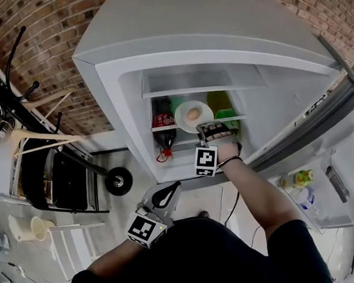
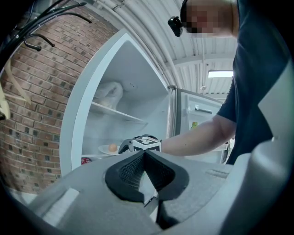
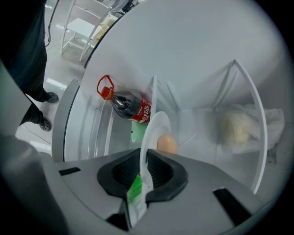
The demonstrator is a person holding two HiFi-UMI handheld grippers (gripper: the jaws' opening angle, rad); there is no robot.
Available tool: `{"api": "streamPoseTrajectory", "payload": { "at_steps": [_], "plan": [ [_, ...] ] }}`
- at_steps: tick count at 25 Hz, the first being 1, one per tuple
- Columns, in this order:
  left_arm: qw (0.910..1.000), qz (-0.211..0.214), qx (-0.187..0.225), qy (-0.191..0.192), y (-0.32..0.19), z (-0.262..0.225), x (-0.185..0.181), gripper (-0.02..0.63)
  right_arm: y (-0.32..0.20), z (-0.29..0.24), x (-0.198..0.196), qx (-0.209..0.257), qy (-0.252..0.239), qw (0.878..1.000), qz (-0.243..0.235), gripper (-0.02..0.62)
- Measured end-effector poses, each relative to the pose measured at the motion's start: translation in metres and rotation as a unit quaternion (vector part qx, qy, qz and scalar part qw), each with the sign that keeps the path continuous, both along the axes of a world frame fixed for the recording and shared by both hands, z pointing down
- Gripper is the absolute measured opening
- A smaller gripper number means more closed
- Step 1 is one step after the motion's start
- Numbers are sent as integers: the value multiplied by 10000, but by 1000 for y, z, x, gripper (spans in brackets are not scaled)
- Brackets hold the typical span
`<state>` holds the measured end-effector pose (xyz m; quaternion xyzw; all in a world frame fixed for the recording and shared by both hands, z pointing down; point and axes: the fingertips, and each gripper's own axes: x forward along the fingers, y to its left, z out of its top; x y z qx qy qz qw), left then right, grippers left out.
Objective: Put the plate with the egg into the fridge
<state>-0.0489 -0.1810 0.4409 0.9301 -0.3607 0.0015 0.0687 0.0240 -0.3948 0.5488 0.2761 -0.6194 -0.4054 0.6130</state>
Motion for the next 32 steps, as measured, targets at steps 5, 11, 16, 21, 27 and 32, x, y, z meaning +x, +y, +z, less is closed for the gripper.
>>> {"api": "streamPoseTrajectory", "payload": {
  "at_steps": [5,11,16,21,27,32],
  "plan": [
    [10000,-10,43,-42,-2,0,0,5,-7,3,-1,-85,88,9999,15,73],
    [10000,-40,4,-52,-3,3,0,5,-15,7,0,-177,97,9998,55,108],
    [10000,-70,-9,-30,-2,2,-1,5,-21,10,2,-207,139,9996,105,130],
    [10000,-89,-10,-22,0,2,-2,5,-23,14,3,-258,193,9994,127,140],
    [10000,-87,-13,-17,2,2,-3,5,-23,15,5,-200,171,9996,132,150],
    [10000,2,-40,-53,5,4,-1,5,-13,8,7,-73,-102,9999,60,169]
  ]
}}
